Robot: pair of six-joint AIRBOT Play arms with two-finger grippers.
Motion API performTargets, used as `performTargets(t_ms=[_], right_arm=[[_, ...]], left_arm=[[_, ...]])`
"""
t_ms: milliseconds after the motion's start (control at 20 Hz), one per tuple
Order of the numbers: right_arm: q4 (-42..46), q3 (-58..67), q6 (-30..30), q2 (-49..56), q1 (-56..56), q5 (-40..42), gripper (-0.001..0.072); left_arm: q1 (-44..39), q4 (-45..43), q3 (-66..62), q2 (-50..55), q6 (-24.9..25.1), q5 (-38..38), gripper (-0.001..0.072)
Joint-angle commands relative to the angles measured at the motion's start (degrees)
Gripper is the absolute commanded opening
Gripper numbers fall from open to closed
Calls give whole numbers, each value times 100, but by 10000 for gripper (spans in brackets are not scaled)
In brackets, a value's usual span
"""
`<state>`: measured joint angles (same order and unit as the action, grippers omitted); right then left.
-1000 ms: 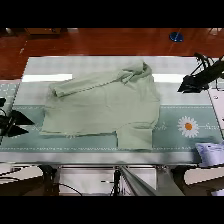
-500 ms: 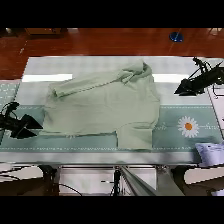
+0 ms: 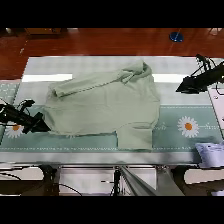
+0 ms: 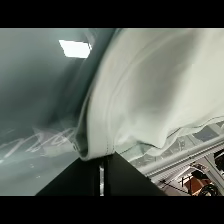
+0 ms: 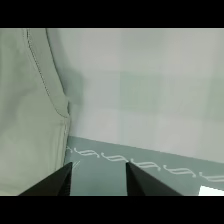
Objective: Fold the shirts.
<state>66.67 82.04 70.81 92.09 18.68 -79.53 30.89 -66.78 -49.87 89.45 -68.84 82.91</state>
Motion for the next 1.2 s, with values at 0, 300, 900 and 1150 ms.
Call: performTargets(t_ms=[0,300,900,1150], right_arm=[[229,-66,-11,-144,267,-151,426],[-1432,-2149,-509,-149,1259,-487,481],[-2199,-3622,-612,-151,-662,560,478],[-2094,-3617,420,-151,-2028,1602,140]], left_arm=[[-68,-31,2,31,-39,-238,28],[-68,-20,2,28,-24,-181,27],[-68,79,0,-9,-13,-37,28],[-68,310,-179,-11,223,7,27]])
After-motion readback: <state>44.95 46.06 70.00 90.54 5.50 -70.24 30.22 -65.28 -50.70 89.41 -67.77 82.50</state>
